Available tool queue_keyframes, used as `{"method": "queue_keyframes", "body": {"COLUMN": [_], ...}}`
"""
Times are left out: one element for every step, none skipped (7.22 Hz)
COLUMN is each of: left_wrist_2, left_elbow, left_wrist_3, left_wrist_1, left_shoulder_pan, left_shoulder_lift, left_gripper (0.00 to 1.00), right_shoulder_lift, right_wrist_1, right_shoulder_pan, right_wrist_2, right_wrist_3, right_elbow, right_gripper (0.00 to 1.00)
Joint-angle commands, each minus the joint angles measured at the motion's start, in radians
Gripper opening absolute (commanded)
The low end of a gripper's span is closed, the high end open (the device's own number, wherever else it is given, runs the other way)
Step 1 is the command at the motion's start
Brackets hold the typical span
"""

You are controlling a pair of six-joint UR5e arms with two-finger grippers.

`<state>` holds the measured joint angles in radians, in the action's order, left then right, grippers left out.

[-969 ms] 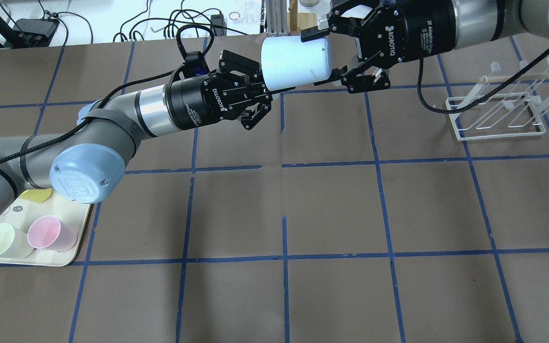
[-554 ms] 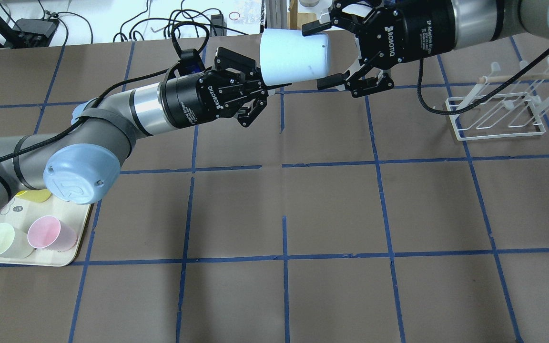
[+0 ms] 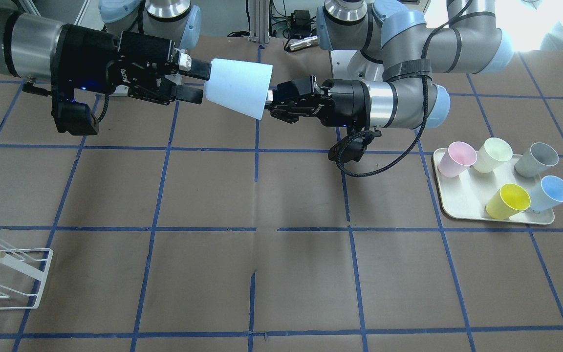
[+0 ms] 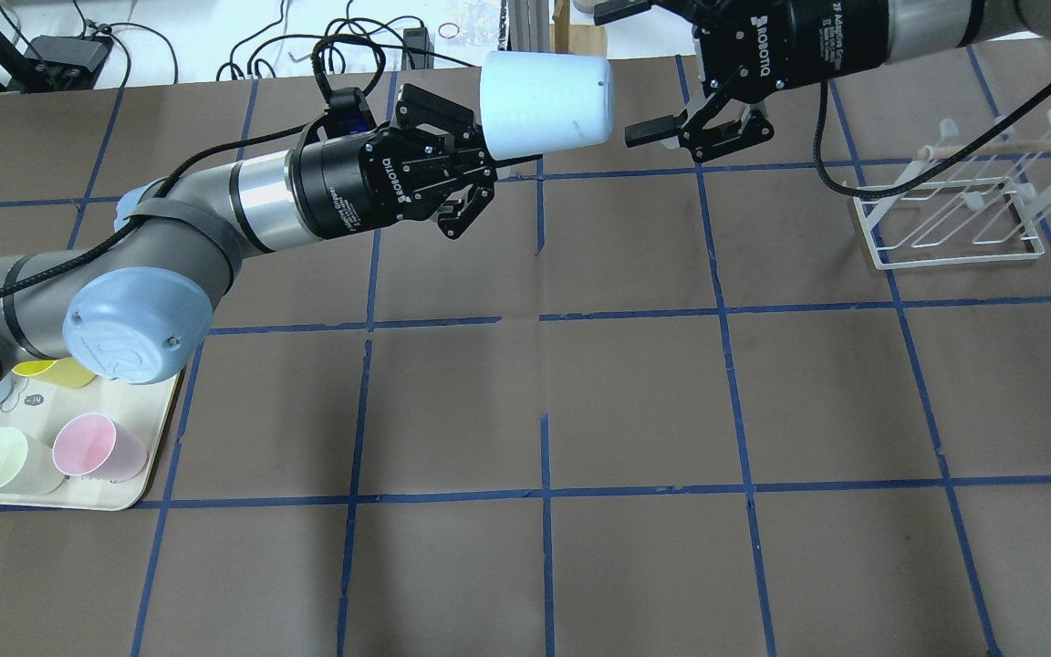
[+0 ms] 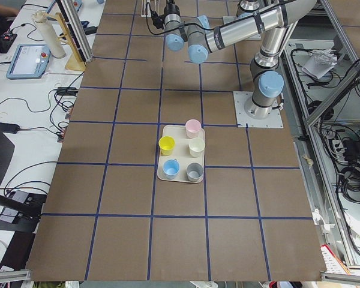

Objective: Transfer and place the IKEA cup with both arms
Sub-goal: 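Carry the cup toward the tray with the left gripper while the right gripper withdraws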

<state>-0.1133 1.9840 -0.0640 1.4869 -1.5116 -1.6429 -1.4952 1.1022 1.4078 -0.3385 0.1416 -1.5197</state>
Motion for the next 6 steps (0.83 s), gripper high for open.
{"method": "queue_keyframes", "body": {"left_wrist_2": [0.123, 0.214, 0.303, 0.439, 0.578, 0.728], "left_elbow": [-0.002, -0.005, -0.007, -0.013, -0.014, -0.019], "left_wrist_3": [0.004, 0.004, 0.004, -0.002, -0.013, -0.013], "left_wrist_1": [-0.005, -0.007, -0.007, -0.019, -0.030, -0.037], "left_shoulder_pan": [0.051, 0.091, 0.126, 0.170, 0.230, 0.275], "left_shoulder_lift": [0.017, 0.025, 0.035, 0.035, 0.026, 0.028], "left_gripper": [0.00, 0.00, 0.00, 0.00, 0.00, 0.00], "right_shoulder_lift": [0.026, 0.030, 0.039, 0.045, 0.055, 0.065], "right_wrist_1": [0.135, 0.212, 0.250, 0.293, 0.303, 0.329], "right_shoulder_pan": [-0.038, -0.041, -0.039, -0.033, -0.029, -0.007], "right_wrist_2": [-0.143, -0.278, -0.428, -0.633, -0.803, -0.933], "right_wrist_3": [-0.051, -0.060, -0.097, -0.118, -0.135, -0.172], "right_elbow": [0.030, 0.029, 0.024, 0.016, 0.016, 0.018], "right_gripper": [1.00, 1.00, 1.00, 1.00, 1.00, 1.00]}}
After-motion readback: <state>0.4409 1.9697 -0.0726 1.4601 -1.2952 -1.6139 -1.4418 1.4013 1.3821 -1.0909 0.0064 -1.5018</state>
